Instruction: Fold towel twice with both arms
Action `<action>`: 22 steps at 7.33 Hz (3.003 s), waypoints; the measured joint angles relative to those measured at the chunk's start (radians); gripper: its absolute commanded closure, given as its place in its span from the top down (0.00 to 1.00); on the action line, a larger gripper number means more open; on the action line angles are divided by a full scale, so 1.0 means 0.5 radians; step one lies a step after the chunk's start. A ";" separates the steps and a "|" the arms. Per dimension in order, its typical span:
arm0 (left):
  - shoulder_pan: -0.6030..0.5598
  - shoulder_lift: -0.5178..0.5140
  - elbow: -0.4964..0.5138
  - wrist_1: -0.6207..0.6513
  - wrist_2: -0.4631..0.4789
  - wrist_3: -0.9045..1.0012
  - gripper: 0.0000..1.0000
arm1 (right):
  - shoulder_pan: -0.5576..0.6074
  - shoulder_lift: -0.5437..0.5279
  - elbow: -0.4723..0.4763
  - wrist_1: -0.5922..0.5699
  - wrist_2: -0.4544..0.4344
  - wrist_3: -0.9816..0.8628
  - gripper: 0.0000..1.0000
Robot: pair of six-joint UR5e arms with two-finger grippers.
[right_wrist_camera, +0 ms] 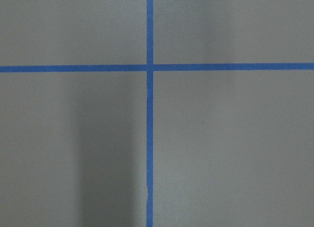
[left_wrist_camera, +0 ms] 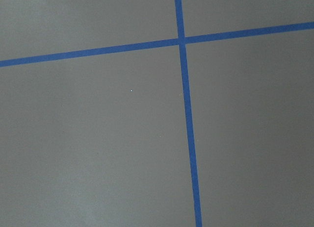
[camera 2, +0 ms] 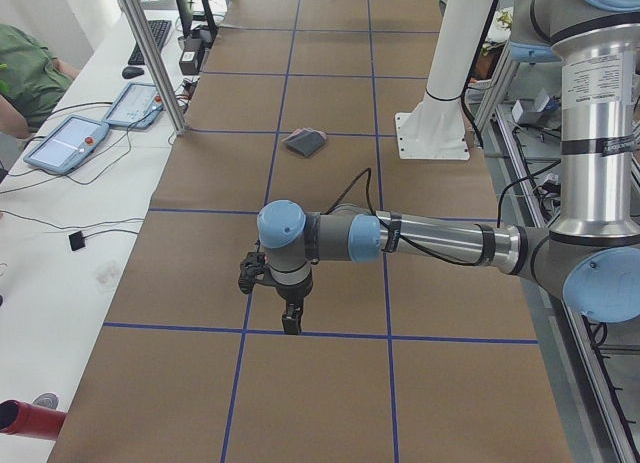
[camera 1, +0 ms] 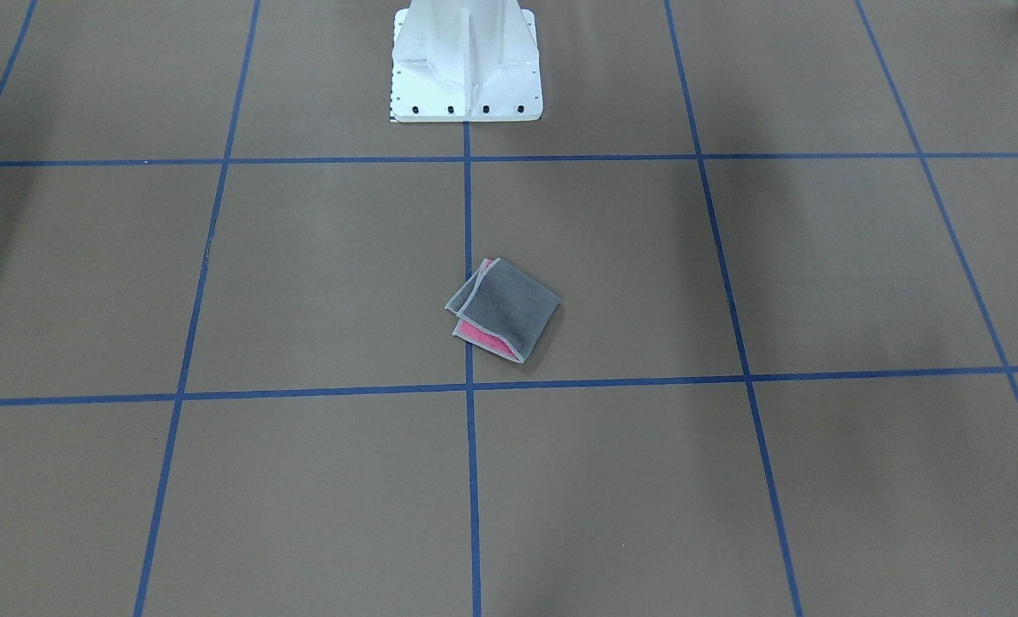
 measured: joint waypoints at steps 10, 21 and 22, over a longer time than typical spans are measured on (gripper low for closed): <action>-0.004 0.000 0.038 0.007 -0.001 0.012 1.00 | -0.004 0.071 -0.012 0.020 -0.036 0.015 1.00; -0.034 0.006 0.135 -0.009 -0.001 0.025 1.00 | -0.007 0.063 -0.029 0.023 -0.023 0.052 1.00; -0.034 0.004 0.138 -0.009 -0.001 0.025 1.00 | -0.007 0.062 -0.030 0.022 -0.025 0.052 1.00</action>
